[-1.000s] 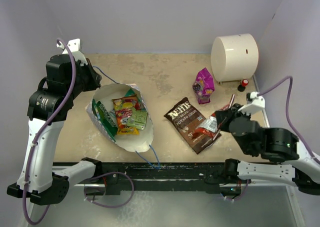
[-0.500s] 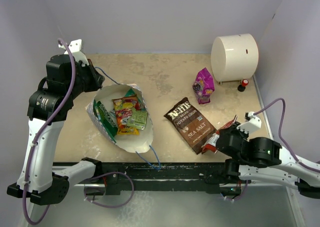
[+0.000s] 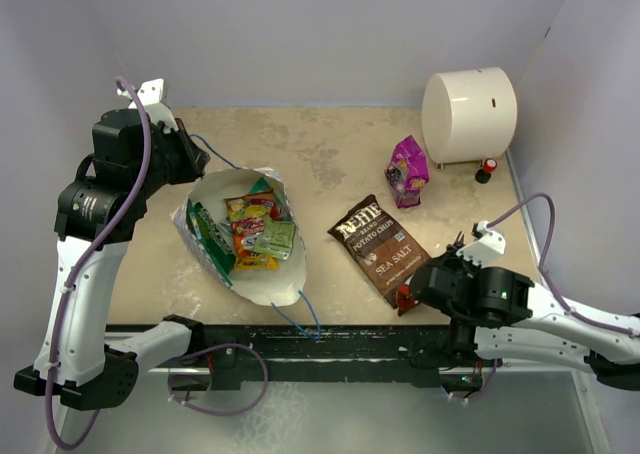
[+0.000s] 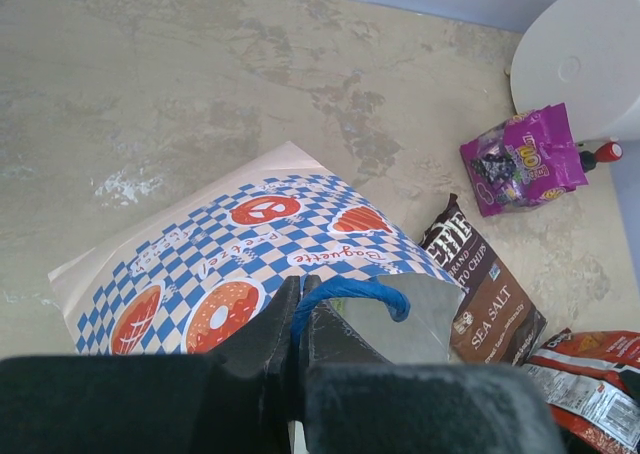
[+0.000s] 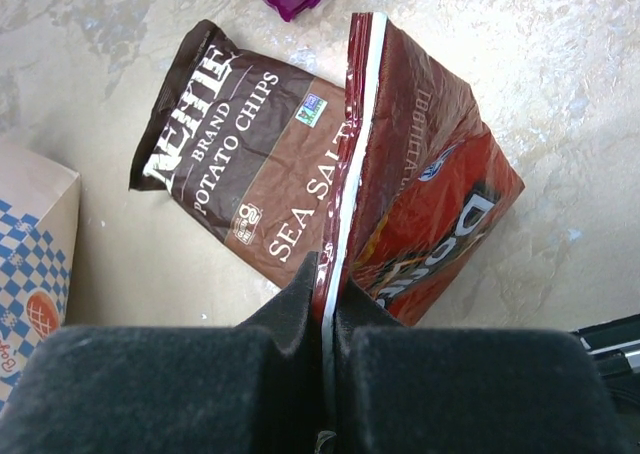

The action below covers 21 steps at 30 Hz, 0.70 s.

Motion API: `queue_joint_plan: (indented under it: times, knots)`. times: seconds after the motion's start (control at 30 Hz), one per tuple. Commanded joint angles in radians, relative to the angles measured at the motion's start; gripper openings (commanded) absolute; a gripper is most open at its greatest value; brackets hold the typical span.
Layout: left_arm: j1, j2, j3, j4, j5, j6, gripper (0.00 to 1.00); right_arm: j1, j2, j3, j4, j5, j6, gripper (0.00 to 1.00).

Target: Take the snacks out of the paper bag

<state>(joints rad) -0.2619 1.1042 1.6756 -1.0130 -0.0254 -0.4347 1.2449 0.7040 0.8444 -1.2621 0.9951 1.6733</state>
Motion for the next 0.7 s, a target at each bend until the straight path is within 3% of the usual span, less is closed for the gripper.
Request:
queue_joint_plan:
  times: [0.0,0.17,0.33,0.43,0.67]
  knots:
    - [0.0,-0.014,0.041,0.03,-0.008,0.0,0.0,-0.001,0.055,0.033,0.035,0.049,0.017,0.0]
    - [0.0,-0.015,0.036,0.03,-0.01,0.001,0.0,-0.066,0.164,0.075,0.107,0.012,-0.127,0.0]
    - [0.0,-0.02,0.036,0.028,-0.011,0.001,0.0,-0.305,0.215,0.08,0.431,-0.146,-0.552,0.0]
    - [0.0,-0.025,0.037,0.02,-0.014,-0.002,0.0,-0.38,0.249,0.088,0.546,-0.198,-0.7,0.0]
    - [0.0,-0.047,0.033,0.0,-0.03,-0.018,0.0,-0.429,0.412,0.115,0.674,-0.302,-0.793,0.0]
